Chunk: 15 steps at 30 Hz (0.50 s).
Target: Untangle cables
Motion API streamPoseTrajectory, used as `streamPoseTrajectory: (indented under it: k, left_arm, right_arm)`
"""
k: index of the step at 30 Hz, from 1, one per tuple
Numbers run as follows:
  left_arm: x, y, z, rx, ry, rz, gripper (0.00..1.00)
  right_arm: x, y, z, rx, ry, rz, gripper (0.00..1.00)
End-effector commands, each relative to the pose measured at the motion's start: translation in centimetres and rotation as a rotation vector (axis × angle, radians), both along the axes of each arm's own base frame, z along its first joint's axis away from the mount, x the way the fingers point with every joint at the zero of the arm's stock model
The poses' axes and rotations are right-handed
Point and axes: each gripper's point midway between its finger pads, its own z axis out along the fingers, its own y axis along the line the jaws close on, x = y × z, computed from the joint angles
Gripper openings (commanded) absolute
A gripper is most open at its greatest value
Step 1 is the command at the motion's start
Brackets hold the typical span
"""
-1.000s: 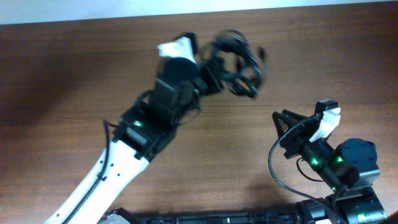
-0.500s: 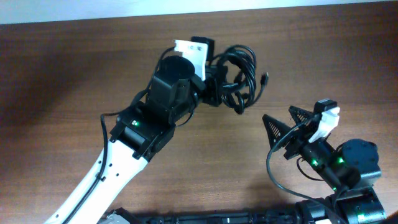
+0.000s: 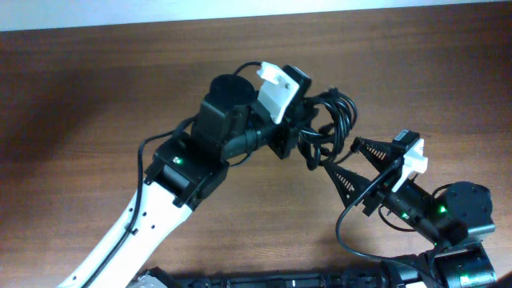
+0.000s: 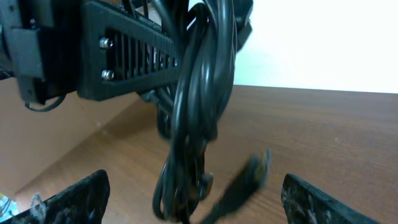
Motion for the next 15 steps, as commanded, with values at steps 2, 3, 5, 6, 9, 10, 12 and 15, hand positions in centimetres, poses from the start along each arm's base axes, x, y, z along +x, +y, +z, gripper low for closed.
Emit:
streamPoseTrajectory:
  k: [2,3,5,6,9,10,12,15]
  left_arm:
    - [-2.0,-0.8,2.6,-0.023,-0.098,-0.09,0.0]
    - [-2.1,-0.9,2.6,-0.022,-0.101,-0.094,0.0]
    - [-2.3,-1.1,2.6,-0.023,-0.102,-0.098,0.0]
    - [-2.2,-1.0,2.7,-0.024,-0.105,-0.094,0.0]
    - [-1.6,-0.8,2.8,-0.02,-0.119,-0.061,0.0]
    - [-1.3,-0.7,2.8,-0.016,-0.124,-0.044,0.0]
    - [-1.0,-0.6,2.9,-0.014,-0.13,-0.029,0.0]
    - [-0.2,-0.1,2.8,-0.007,-0.125,0.028,0.0]
  right_arm:
    - [-0.2,0.2,0.2,-0.007,-0.021,0.016,0.64]
    - [-0.2,0.1,0.2,-0.007,-0.022,0.016,0.53]
    - [-0.2,0.1,0.2,-0.007,-0.022,0.016,0.32]
    - [-0.2,0.1,0.2,-0.007,-0.022,0.016,0.17]
    - [-0.2,0.1,0.2,-0.007,-0.022,0.016,0.04]
    - [-0.2,0.1,0.2,-0.007,-0.022,0.016,0.04]
    - [-0.2,0.1,0.2,-0.007,-0.022,0.016,0.04]
    - [-0.2,0.2,0.2,-0.007,-0.022,0.016,0.04]
